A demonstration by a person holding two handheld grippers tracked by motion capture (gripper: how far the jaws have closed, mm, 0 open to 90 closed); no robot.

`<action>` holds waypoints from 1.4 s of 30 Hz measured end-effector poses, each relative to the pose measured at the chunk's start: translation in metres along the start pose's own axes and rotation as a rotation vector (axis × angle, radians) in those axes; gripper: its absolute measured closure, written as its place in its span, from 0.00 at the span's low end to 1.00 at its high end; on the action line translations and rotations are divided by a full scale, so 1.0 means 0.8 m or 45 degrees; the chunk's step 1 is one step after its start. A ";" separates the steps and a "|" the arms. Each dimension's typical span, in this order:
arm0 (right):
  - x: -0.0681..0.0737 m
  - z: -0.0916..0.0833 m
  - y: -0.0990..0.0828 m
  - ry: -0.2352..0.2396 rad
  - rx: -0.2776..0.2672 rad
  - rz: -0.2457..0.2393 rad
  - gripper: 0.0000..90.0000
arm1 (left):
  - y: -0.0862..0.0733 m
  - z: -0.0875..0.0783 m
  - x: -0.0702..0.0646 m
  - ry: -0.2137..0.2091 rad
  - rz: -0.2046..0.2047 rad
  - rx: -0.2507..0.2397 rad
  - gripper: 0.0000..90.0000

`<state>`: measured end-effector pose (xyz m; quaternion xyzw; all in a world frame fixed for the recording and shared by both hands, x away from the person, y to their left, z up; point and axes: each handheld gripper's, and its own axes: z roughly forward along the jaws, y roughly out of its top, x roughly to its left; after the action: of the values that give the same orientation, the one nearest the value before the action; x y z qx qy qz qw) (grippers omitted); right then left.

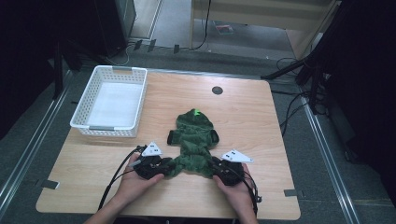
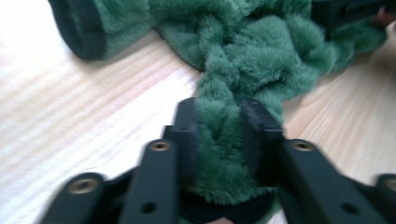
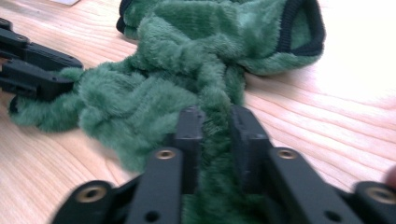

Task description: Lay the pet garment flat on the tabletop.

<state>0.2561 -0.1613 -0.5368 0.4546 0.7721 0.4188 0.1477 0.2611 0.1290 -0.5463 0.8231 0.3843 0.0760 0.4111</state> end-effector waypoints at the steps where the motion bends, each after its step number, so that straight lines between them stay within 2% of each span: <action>1: -0.004 -0.002 -0.001 -0.003 0.007 0.016 0.91 | -0.001 0.000 0.001 -0.006 0.001 -0.001 0.84; 2: -0.008 -0.003 -0.003 -0.005 0.012 0.027 0.95 | -0.002 0.000 0.003 -0.019 -0.001 0.003 0.86; 4: -0.013 -0.003 -0.007 -0.066 0.036 0.000 0.97 | -0.003 -0.001 0.009 -0.049 -0.038 -0.003 0.85; 6: -0.016 -0.005 -0.006 -0.059 0.027 0.011 0.92 | -0.003 -0.001 0.010 -0.053 -0.043 -0.007 0.76; 8: -0.017 -0.010 -0.003 -0.069 -0.013 0.037 0.87 | -0.003 -0.003 0.013 -0.093 -0.048 -0.046 0.64; 9: -0.017 -0.010 -0.003 -0.069 -0.013 0.037 0.87 | -0.003 -0.003 0.013 -0.093 -0.048 -0.046 0.59; 10: -0.018 -0.013 -0.002 -0.066 -0.037 0.043 0.85 | -0.002 -0.005 0.014 -0.109 -0.062 -0.065 0.59; 11: -0.018 -0.020 0.002 -0.077 -0.091 0.057 0.81 | -0.001 -0.007 0.016 -0.120 -0.092 -0.089 0.52; 13: -0.018 -0.025 0.003 -0.070 -0.134 0.070 0.79 | 0.000 -0.007 0.016 -0.125 -0.106 -0.099 0.51; 15: -0.016 -0.026 0.004 -0.047 -0.135 0.063 0.78 | -0.001 -0.007 0.016 -0.119 -0.097 -0.095 0.51; 18: -0.011 -0.018 0.002 -0.007 -0.095 0.026 0.75 | -0.002 -0.005 0.015 -0.116 -0.091 -0.087 0.51; 21: -0.003 -0.013 0.001 -0.012 -0.065 -0.013 0.73 | -0.002 -0.006 0.015 -0.106 -0.088 -0.104 0.51; 24: 0.001 -0.013 0.002 -0.010 -0.089 -0.027 0.67 | -0.002 -0.013 0.017 -0.111 -0.072 -0.168 0.51; 25: 0.001 -0.013 0.002 -0.010 -0.089 -0.027 0.67 | -0.002 -0.013 0.017 -0.111 -0.072 -0.168 0.50; 28: -0.005 -0.018 0.003 -0.020 -0.118 0.001 0.63 | -0.004 -0.021 0.019 -0.094 -0.079 -0.241 0.47; 29: -0.007 -0.019 0.004 -0.020 -0.128 0.006 0.62 | -0.007 -0.027 0.021 -0.088 -0.077 -0.284 0.45; 33: -0.010 -0.022 0.004 -0.025 -0.147 0.016 0.58 | -0.014 -0.036 0.024 -0.070 -0.074 -0.327 0.41; 35: -0.011 -0.023 0.005 -0.027 -0.159 0.011 0.55 | -0.022 -0.045 0.030 -0.067 -0.097 -0.366 0.39; 40: -0.009 -0.025 0.006 -0.032 -0.173 -0.013 0.49 | -0.033 -0.061 0.042 -0.037 -0.142 -0.405 0.37; 42: -0.010 -0.027 0.006 -0.030 -0.169 -0.014 0.44 | -0.038 -0.068 0.047 -0.018 -0.151 -0.422 0.35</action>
<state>0.2500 -0.1775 -0.5211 0.4446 0.7433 0.4627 0.1890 0.2456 0.2001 -0.5403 0.7204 0.4116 0.1080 0.5477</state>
